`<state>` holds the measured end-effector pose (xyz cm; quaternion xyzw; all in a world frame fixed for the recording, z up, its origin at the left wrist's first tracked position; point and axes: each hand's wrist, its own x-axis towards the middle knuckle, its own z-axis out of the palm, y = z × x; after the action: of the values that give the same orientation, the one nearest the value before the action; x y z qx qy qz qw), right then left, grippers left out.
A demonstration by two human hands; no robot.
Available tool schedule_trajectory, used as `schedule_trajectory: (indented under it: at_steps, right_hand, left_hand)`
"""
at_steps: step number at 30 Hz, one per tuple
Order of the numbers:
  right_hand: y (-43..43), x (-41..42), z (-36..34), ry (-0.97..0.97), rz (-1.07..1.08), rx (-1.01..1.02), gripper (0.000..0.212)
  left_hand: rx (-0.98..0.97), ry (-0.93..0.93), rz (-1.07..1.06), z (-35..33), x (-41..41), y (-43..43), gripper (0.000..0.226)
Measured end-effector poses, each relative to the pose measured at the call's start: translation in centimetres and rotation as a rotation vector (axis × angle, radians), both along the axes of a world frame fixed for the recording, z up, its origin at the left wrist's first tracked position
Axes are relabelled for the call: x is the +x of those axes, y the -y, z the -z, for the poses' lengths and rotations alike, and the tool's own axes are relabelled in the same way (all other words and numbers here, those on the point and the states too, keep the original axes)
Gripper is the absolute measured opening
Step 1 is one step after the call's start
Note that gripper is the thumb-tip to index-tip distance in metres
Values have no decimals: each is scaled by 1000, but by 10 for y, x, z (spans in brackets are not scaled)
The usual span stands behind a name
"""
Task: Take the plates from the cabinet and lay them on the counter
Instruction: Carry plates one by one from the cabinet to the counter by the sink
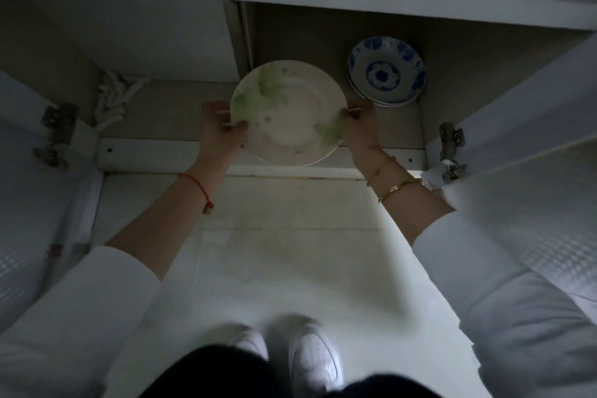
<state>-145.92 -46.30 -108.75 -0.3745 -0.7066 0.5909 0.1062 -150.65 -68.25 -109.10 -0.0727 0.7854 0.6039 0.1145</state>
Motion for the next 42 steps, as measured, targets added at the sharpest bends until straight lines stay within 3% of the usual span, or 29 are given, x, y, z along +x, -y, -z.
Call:
schedule_trajectory:
  at_steps: [12, 21, 27, 36, 42]
  right_hand:
    - [48, 120, -165, 192, -86, -53, 21]
    - [83, 184, -339, 206, -22, -92, 19]
    - [95, 221, -487, 140, 1, -206, 19]
    - [95, 265, -681, -38, 113, -146, 28]
    - [85, 307, -759, -146, 258, -138, 12]
  left_hand:
    - [-162, 145, -46, -170, 126, 52, 42]
    - [-117, 141, -36, -344, 187, 80, 34]
    - [-20, 62, -26, -476, 218, 88, 39]
    - [83, -44, 49, -668, 238, 85, 40]
    - [146, -97, 235, -751, 242, 66, 39]
